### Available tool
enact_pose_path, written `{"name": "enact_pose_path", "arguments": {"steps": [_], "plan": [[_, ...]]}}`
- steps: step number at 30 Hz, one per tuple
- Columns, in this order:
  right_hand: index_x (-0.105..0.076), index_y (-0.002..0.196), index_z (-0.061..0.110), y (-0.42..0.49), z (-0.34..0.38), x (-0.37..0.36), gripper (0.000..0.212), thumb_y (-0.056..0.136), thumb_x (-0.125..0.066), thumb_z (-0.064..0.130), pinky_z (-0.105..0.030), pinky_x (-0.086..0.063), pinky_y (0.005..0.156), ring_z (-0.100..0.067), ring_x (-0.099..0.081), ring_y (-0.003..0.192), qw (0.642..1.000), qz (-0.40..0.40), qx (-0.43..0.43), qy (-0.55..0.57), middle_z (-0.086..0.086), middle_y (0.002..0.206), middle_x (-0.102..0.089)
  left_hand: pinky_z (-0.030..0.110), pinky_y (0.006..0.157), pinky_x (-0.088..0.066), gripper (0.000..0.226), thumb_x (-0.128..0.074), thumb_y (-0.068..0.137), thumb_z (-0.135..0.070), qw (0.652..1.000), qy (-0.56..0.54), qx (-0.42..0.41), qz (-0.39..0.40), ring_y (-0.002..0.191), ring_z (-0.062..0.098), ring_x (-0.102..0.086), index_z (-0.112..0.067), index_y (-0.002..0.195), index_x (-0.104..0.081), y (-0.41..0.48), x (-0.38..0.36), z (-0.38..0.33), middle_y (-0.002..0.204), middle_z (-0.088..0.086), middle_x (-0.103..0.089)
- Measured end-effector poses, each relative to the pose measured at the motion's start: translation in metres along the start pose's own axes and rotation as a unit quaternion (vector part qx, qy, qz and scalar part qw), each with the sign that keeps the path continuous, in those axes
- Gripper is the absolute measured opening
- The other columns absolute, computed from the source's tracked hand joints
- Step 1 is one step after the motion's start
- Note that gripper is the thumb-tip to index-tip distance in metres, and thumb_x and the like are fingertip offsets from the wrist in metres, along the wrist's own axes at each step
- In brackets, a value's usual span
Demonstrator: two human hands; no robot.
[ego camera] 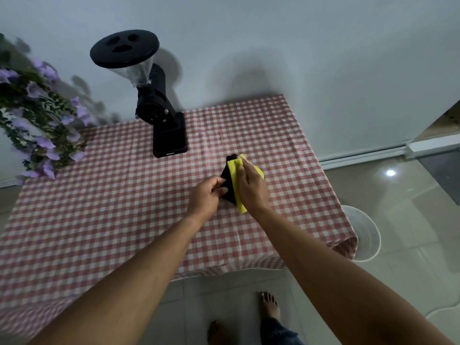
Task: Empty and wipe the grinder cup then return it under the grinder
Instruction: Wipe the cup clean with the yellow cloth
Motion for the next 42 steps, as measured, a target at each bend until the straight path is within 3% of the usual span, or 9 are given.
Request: {"name": "enact_pose_path", "arguments": {"steps": [6,12,16,24,27,33,36,40,42], "plan": [[-0.062,0.117,0.016,0.014,-0.044,0.019,0.040,0.103,-0.031,0.036,-0.039,-0.047,0.084,-0.025,-0.062,0.101,0.989,0.019,-0.144,0.019,-0.007,0.106,-0.067,0.008,0.076,-0.052,0.015,-0.062,0.097,-0.009,0.999,-0.028,-0.028,-0.008,0.093,0.001,-0.068,-0.020,0.101,-0.071,-0.007,0.001,-0.006,0.098,-0.011,-0.073],[-0.055,0.135,0.026,0.009,-0.010,0.007,0.041,0.103,-0.034,0.040,-0.041,-0.048,0.094,-0.017,-0.058,0.108,0.996,0.003,-0.071,0.054,0.000,0.120,-0.065,0.022,0.088,-0.056,0.019,-0.061,0.097,-0.007,0.998,0.007,-0.058,0.012,0.105,0.012,-0.069,-0.015,0.111,-0.072,-0.009,-0.001,0.000,0.112,-0.001,-0.074],[-0.059,0.128,0.020,0.011,-0.021,0.016,0.040,0.104,-0.033,0.037,-0.034,-0.045,0.080,-0.021,-0.061,0.101,0.996,0.002,-0.084,0.019,-0.006,0.113,-0.067,0.012,0.084,-0.054,0.021,-0.059,0.098,-0.005,0.999,-0.010,-0.027,0.018,0.105,0.008,-0.069,-0.016,0.109,-0.072,-0.009,-0.003,0.002,0.114,-0.001,-0.074],[-0.064,0.113,0.018,-0.007,-0.037,0.016,0.041,0.102,-0.032,0.040,-0.030,-0.045,0.072,-0.020,-0.062,0.093,0.999,-0.006,-0.050,0.006,-0.002,0.106,-0.067,0.029,0.084,-0.055,0.051,-0.062,0.088,-0.061,0.993,-0.054,0.093,0.043,0.106,0.013,-0.068,-0.021,0.117,-0.071,-0.001,0.006,-0.010,0.110,-0.004,-0.075],[-0.062,0.125,0.020,-0.024,-0.028,0.009,0.047,0.100,-0.031,0.045,-0.037,-0.049,0.091,-0.022,-0.057,0.117,0.998,-0.035,0.031,-0.042,-0.002,0.129,-0.063,0.031,0.087,-0.055,0.040,-0.072,0.084,-0.053,0.993,-0.025,0.111,-0.014,0.102,0.012,-0.067,-0.018,0.104,-0.074,0.004,0.014,-0.014,0.106,-0.007,-0.074],[-0.052,0.140,0.019,-0.038,-0.007,-0.014,0.042,0.103,-0.039,0.034,-0.036,-0.034,0.113,-0.020,-0.037,0.141,0.979,-0.024,0.139,-0.146,-0.001,0.148,-0.049,0.036,0.097,-0.053,0.048,-0.079,0.083,-0.029,0.988,0.005,0.142,-0.053,0.108,0.017,-0.065,-0.014,0.126,-0.062,0.009,0.024,-0.003,0.116,-0.002,-0.069],[-0.057,0.135,0.023,-0.031,-0.012,-0.014,0.046,0.101,-0.033,0.042,-0.035,-0.040,0.107,-0.017,-0.045,0.135,0.979,-0.042,0.115,-0.163,0.005,0.142,-0.055,0.031,0.092,-0.052,0.043,-0.079,0.085,-0.021,0.988,-0.036,0.142,-0.048,0.101,0.015,-0.065,-0.014,0.123,-0.062,0.007,0.028,0.001,0.104,-0.004,-0.069],[-0.065,0.106,0.021,-0.016,-0.021,-0.001,0.037,0.100,-0.033,0.038,-0.040,-0.052,0.081,-0.024,-0.066,0.095,0.992,-0.026,-0.034,-0.116,0.001,0.096,-0.070,0.033,0.093,-0.053,0.037,-0.075,0.088,-0.021,0.990,-0.034,0.129,-0.042,0.104,0.017,-0.065,-0.016,0.122,-0.061,0.001,0.033,0.006,0.112,0.000,-0.068],[-0.065,0.112,0.022,-0.017,-0.003,-0.006,0.038,0.099,-0.033,0.038,-0.044,-0.051,0.086,-0.023,-0.066,0.096,0.990,-0.017,0.006,-0.136,0.000,0.102,-0.072,0.032,0.091,-0.053,0.030,-0.074,0.089,-0.022,0.992,-0.025,0.116,-0.040,0.105,0.016,-0.063,-0.020,0.117,-0.062,0.000,0.034,0.006,0.113,-0.002,-0.065]]}}
Point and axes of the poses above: each hand's wrist, its own y-axis towards the middle knuckle, its own x-axis out of the back of the hand, z = x × y, the point moved 8 cm from there along y, towards the middle knuckle
